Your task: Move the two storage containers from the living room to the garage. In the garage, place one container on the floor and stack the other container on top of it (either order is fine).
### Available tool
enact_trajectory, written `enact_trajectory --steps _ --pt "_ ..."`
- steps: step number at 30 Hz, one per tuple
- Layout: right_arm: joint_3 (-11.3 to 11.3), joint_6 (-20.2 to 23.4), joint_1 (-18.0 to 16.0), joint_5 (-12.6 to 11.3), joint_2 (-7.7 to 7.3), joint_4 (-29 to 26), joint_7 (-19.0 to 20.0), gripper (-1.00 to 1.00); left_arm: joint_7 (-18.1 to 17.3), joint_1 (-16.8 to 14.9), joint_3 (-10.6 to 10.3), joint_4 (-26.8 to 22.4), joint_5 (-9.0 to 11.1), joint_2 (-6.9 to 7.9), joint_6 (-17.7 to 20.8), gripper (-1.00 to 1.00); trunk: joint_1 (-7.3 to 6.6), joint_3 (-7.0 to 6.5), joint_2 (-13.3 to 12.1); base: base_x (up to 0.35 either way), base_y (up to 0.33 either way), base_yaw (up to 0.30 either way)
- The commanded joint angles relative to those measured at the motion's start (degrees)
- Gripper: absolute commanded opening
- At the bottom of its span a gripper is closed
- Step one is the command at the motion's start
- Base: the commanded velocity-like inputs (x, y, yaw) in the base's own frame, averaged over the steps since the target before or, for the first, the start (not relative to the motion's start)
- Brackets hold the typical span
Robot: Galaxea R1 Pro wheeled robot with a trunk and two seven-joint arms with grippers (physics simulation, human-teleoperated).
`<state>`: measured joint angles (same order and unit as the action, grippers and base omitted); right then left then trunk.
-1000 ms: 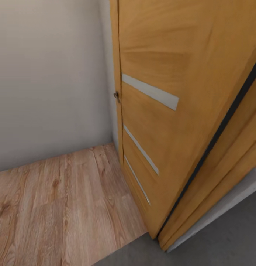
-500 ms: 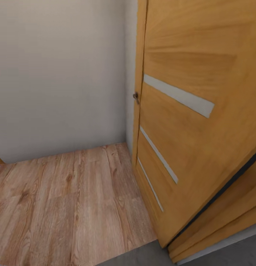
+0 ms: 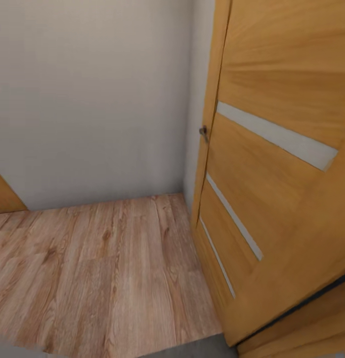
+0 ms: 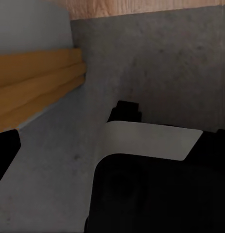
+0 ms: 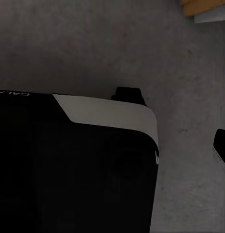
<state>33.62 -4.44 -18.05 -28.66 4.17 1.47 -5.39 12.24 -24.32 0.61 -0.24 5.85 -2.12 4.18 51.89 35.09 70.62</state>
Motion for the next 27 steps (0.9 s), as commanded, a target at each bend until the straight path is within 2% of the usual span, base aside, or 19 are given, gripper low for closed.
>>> enact_trajectory --steps 1,6,10,27 --pt "0.5 -0.3 -0.1 -0.5 0.05 0.2 -0.1 1.0 0.2 0.0 0.0 0.0 0.6 -0.01 0.2 1.0 0.03 0.04 0.0 0.303 0.0 0.012" --pt "0.5 -0.3 -0.1 -0.5 0.05 0.2 -0.1 1.0 0.2 0.0 0.0 0.0 0.6 0.01 0.2 1.0 0.03 0.04 0.0 0.315 0.0 0.008" --pt "0.5 -0.4 -0.1 -0.5 0.05 0.1 -0.1 1.0 0.2 0.0 0.0 0.0 0.6 0.01 0.2 1.0 0.03 0.04 0.0 0.267 0.0 0.167" --pt "0.5 -0.5 -0.1 -0.5 0.05 0.2 -0.1 1.0 0.2 0.0 0.0 0.0 0.6 0.01 -0.1 1.0 0.03 0.04 0.0 0.015 0.0 0.266"
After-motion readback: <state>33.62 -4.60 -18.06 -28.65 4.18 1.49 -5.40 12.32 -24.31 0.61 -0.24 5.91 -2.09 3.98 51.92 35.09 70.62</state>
